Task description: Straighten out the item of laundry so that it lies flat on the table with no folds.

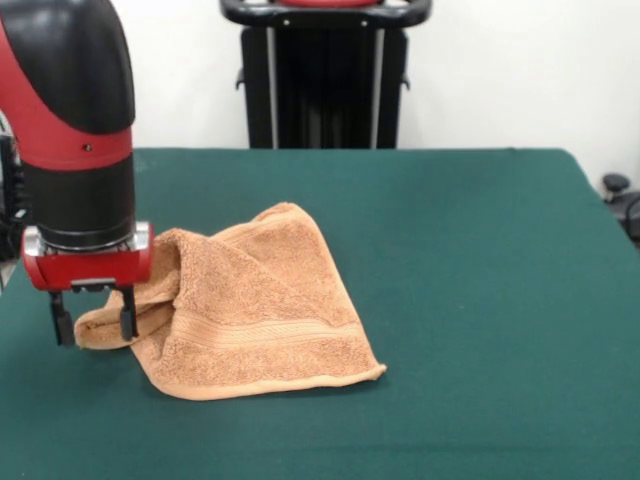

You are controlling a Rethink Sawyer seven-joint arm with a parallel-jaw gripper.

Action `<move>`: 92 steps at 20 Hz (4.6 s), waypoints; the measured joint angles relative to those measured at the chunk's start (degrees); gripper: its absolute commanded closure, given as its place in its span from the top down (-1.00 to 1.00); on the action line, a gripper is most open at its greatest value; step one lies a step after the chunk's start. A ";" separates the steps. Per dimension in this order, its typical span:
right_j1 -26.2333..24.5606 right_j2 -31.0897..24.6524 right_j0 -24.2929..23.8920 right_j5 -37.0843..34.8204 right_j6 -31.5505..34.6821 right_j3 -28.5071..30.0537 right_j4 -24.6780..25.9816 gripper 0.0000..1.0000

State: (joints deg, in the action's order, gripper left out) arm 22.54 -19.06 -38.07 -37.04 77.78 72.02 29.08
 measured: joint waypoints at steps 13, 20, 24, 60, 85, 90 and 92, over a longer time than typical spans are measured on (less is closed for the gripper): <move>-1.14 0.00 -0.15 2.25 0.00 1.45 -0.01 1.00; -1.00 0.00 -0.45 2.31 0.00 1.79 -0.01 1.00; 0.84 0.07 -0.67 2.31 0.00 4.45 -0.01 1.00; 8.71 5.00 -0.88 13.10 0.00 18.27 0.04 1.00; 8.60 5.01 -0.79 13.10 0.00 18.43 -0.07 -1.00; 8.62 5.01 -0.79 13.10 0.00 18.51 -0.42 -1.00; 8.83 5.01 -0.79 13.10 0.00 18.72 -0.45 -1.00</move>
State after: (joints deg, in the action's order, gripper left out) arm 31.37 -14.06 -38.86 -23.94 77.78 90.75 28.63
